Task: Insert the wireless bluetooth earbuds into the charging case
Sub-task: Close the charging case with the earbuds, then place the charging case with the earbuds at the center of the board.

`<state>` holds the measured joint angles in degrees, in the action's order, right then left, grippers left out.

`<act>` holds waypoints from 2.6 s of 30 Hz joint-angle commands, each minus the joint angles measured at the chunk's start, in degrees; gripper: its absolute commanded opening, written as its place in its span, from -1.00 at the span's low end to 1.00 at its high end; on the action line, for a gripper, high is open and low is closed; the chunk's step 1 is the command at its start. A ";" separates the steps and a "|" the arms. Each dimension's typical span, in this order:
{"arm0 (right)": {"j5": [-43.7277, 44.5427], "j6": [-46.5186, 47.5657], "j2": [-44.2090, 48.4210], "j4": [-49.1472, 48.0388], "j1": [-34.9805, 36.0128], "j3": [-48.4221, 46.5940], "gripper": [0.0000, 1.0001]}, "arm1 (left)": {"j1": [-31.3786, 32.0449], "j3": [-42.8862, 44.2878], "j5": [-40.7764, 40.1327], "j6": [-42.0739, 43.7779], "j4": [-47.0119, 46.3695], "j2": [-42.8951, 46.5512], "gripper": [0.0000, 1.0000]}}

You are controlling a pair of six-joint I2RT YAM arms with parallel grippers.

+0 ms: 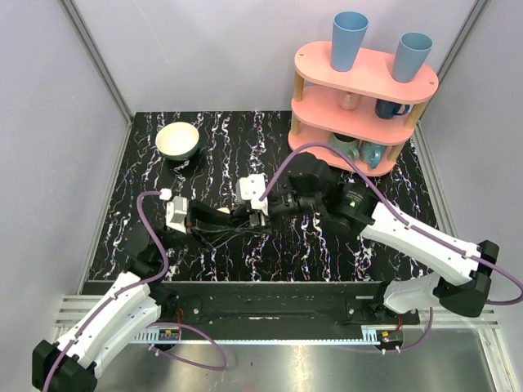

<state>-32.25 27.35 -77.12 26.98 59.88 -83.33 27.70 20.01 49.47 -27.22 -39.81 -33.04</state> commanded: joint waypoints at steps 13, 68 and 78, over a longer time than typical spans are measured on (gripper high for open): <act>9.74 -3.36 10.85 -24.34 -0.11 10.90 0.00 | 0.33 1.52 -0.87 1.56 -3.87 1.31 -1.00; 82.61 -37.63 14.89 -33.40 3.06 32.52 0.97 | 0.33 3.19 -19.67 1.03 11.77 -7.12 -1.00; 78.92 -61.26 29.03 -21.90 -0.64 46.14 1.00 | 0.33 5.21 -21.70 -5.29 14.06 -14.51 -1.00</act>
<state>45.98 -21.26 -52.71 -0.14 59.77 -41.10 28.14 22.39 29.65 -28.69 -24.45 -45.41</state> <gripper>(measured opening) 0.994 0.336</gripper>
